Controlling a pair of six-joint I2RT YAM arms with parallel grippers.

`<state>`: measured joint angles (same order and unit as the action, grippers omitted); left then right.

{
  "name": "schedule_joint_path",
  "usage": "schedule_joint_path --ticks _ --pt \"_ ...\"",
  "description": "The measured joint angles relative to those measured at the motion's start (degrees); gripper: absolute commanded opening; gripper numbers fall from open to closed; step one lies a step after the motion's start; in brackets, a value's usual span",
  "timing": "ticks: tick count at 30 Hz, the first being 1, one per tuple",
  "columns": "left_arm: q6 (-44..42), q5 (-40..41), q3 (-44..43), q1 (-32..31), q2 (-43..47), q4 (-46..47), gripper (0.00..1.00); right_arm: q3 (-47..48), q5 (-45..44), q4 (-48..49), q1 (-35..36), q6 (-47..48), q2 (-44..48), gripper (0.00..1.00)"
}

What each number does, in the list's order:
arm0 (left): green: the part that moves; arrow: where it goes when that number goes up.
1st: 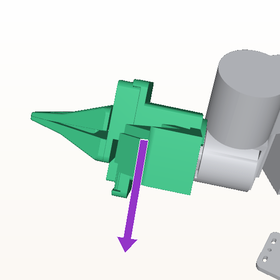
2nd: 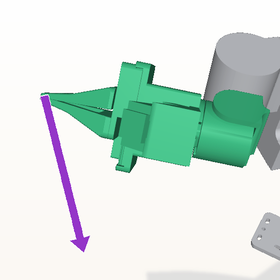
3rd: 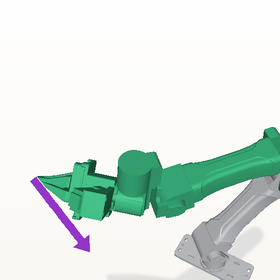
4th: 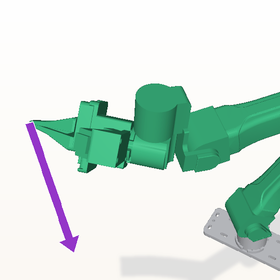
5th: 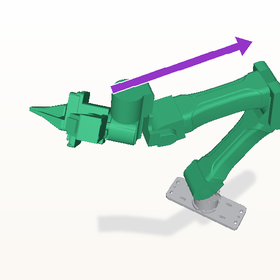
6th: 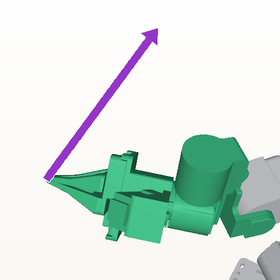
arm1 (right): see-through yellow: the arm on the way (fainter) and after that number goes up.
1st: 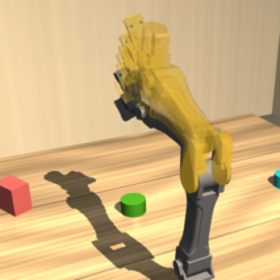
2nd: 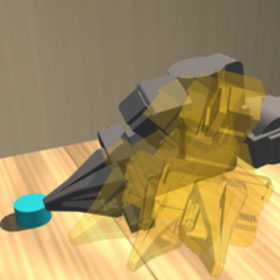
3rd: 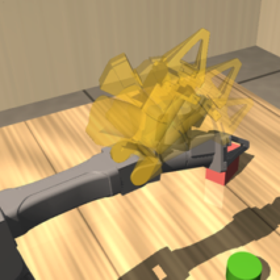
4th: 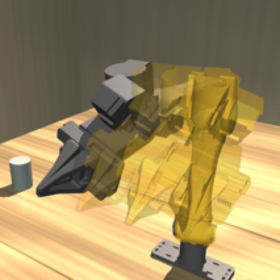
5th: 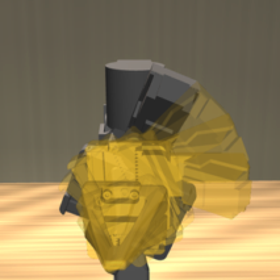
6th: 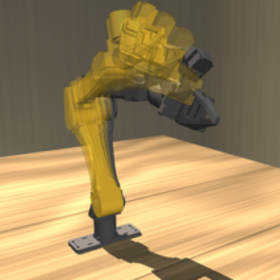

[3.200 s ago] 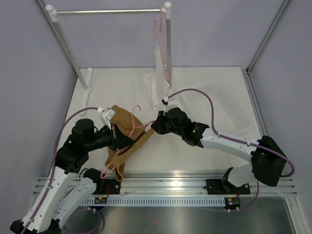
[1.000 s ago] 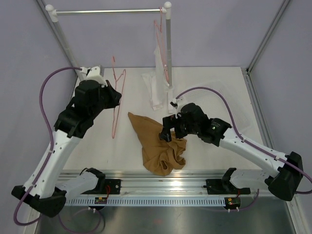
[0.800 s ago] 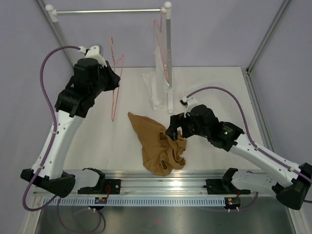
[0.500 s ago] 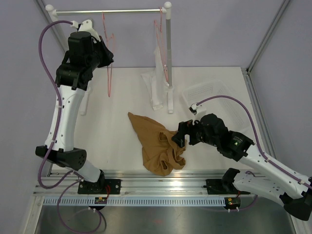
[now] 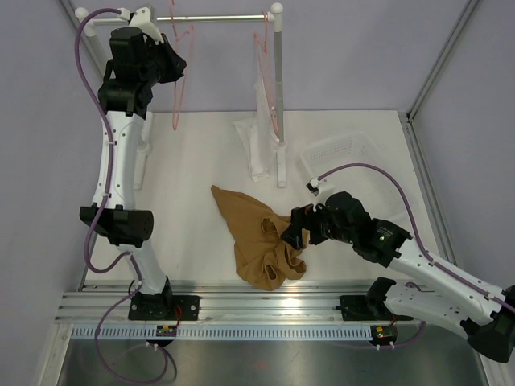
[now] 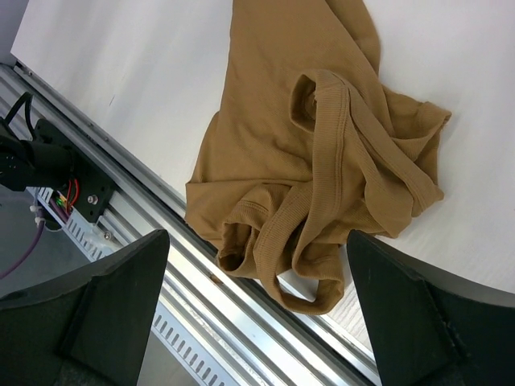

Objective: Remove the tank top from the hanger

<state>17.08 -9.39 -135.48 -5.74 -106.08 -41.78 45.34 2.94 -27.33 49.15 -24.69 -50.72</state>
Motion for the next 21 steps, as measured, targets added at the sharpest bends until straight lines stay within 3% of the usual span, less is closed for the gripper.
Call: schedule_joint_path --ticks 6,10,14,15,16,19,20,21 --pt "0.3 -1.8 -2.1 0.9 -4.2 1.4 0.00 -1.0 1.8 2.1 0.0 -0.2 -1.8 1.00" --pt "1.2 -1.8 -0.4 1.6 -5.5 0.9 0.11 -1.0 2.8 2.7 0.0 -0.3 -4.5 0.99" --pt "2.2 -1.9 0.7 2.0 -5.5 0.8 0.38 -0.9 3.7 3.2 0.1 -0.2 -7.2 1.00" --pt "2.5 -2.0 0.6 2.1 -5.4 0.9 0.59 -0.9 3.7 3.5 0.4 -0.2 -8.1 0.99" --pt "2.3 -2.1 0.7 2.1 -5.2 0.9 0.67 -0.6 3.7 3.7 0.8 0.0 -9.2 0.99" --pt "3.6 -2.4 1.3 2.1 -3.7 0.7 0.84 1.9 2.1 3.9 2.6 1.0 -15.0 0.99" --pt "4.0 -2.4 2.1 2.1 -2.7 0.7 0.99 3.2 1.2 4.0 3.3 1.4 -17.6 0.99" --pt "4.0 -2.4 2.9 2.1 -1.5 0.7 0.99 4.5 -0.1 4.0 4.2 1.7 -20.2 0.99"
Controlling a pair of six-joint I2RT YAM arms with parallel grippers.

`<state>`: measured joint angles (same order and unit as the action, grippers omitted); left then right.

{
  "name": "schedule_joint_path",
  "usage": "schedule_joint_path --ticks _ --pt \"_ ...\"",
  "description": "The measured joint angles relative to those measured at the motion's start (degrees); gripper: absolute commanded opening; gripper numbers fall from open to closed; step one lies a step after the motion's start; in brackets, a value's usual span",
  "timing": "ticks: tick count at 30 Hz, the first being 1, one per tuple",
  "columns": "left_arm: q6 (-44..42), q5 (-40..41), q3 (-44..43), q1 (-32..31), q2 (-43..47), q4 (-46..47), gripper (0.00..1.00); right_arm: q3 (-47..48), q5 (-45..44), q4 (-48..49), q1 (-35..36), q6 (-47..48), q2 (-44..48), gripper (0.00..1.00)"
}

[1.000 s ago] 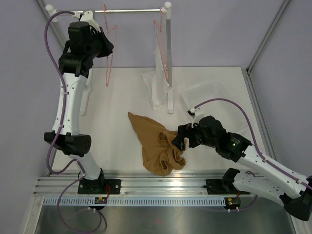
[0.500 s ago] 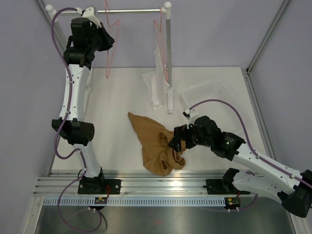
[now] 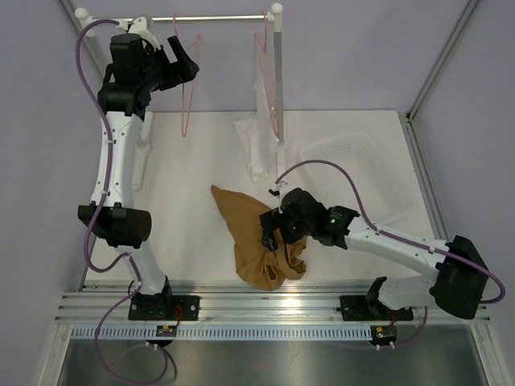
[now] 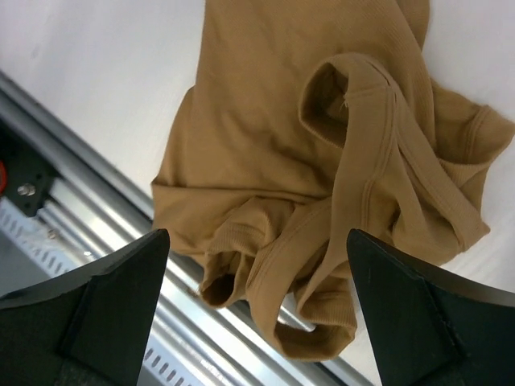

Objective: Remove the tank top from the hanger

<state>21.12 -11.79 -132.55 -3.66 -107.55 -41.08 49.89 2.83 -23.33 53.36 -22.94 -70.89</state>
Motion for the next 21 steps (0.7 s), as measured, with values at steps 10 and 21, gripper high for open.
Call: schedule_joint_path --ticks 10,21 --pt "5.1 4.1 16.2 0.0 25.2 -5.3 0.99 12.8 -12.9 -0.5 5.6 3.3 -22.7 0.99" --pt "4.7 11.4 44.9 0.1 55.9 -8.5 0.99 16.1 -16.4 0.5 6.6 4.8 -34.8 0.57"
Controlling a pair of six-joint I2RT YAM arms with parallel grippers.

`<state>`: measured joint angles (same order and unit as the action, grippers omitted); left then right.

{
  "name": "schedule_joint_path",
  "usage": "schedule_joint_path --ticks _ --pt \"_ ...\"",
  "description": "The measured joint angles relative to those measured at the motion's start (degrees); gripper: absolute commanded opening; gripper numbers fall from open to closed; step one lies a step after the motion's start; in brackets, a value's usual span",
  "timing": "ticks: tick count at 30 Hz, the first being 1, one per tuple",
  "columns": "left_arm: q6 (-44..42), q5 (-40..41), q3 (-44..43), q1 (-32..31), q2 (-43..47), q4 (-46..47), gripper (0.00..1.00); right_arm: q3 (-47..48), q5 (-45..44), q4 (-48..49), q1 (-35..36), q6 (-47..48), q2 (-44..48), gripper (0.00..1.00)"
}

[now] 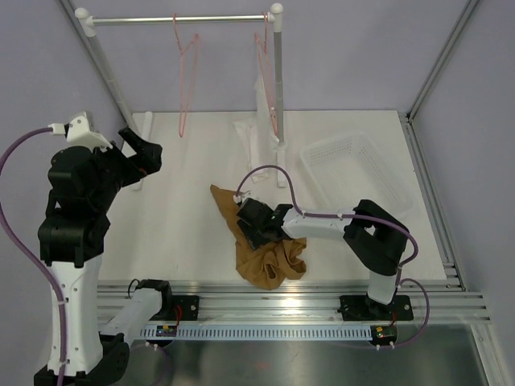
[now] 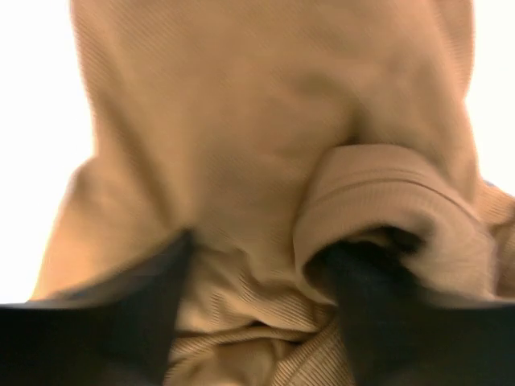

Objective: Remove the tank top from the hanger

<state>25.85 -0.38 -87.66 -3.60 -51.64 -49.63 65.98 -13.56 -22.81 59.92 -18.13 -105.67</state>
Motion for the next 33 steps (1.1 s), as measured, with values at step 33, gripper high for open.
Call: schedule_joint_path --ticks 33 --pt "-6.2 3.5 38.9 0.1 19.2 6.5 0.99 30.4 -29.5 -34.7 -11.2 8.3 31.0 0.00"
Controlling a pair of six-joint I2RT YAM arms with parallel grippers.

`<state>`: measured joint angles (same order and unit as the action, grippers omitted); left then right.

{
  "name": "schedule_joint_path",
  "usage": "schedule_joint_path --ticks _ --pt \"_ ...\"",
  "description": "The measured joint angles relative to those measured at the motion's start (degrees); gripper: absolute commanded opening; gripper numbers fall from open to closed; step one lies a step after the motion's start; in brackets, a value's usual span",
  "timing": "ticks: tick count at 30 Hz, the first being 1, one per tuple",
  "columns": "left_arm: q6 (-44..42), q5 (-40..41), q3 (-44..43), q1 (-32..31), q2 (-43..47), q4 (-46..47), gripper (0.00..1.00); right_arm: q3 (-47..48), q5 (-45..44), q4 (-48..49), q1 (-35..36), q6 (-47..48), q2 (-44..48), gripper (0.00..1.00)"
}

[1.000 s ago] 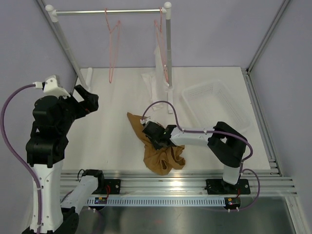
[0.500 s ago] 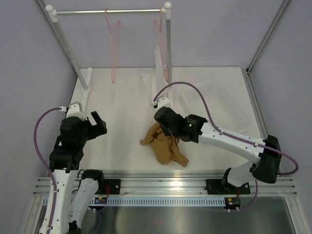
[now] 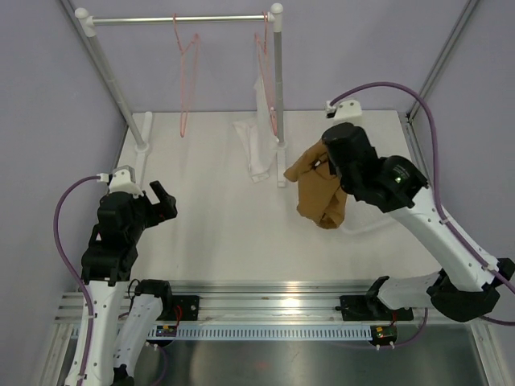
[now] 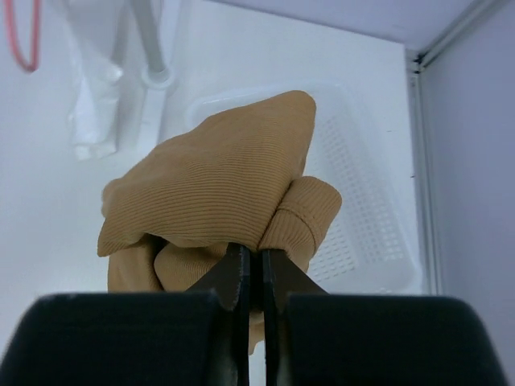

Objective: Remove the tank top from the hanger

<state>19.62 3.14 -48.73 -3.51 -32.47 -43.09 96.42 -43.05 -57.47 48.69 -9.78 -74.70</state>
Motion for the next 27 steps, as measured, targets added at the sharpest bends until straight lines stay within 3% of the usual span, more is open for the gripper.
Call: schedule_joint_path --ticks 8,11,14,15,22,27 --pt "-0.2 -0.5 0.0 0.0 0.1 0.3 0.99 1.8 3.8 5.7 -21.3 6.2 -0.2 0.01" --pt "-0.2 -0.5 0.0 0.0 0.1 0.3 0.99 1.2 6.8 8.1 -26.1 6.4 -3.4 0.34" --pt "-0.2 -0.5 0.0 0.0 0.2 0.3 0.99 -1.7 8.8 10.6 -27.1 5.7 -6.2 0.77" --pt "-0.2 -0.4 0.0 0.0 0.2 0.3 0.99 -3.2 9.6 11.3 -27.1 5.3 -7.0 0.97" --pt "-0.2 0.8 0.0 0.0 0.1 0.3 0.99 -7.2 11.5 11.0 -27.0 3.6 -8.8 0.99" --pt "-0.1 3.5 0.0 0.0 0.1 -0.6 0.99 -7.2 17.0 9.3 -27.0 1.7 -4.5 0.99"
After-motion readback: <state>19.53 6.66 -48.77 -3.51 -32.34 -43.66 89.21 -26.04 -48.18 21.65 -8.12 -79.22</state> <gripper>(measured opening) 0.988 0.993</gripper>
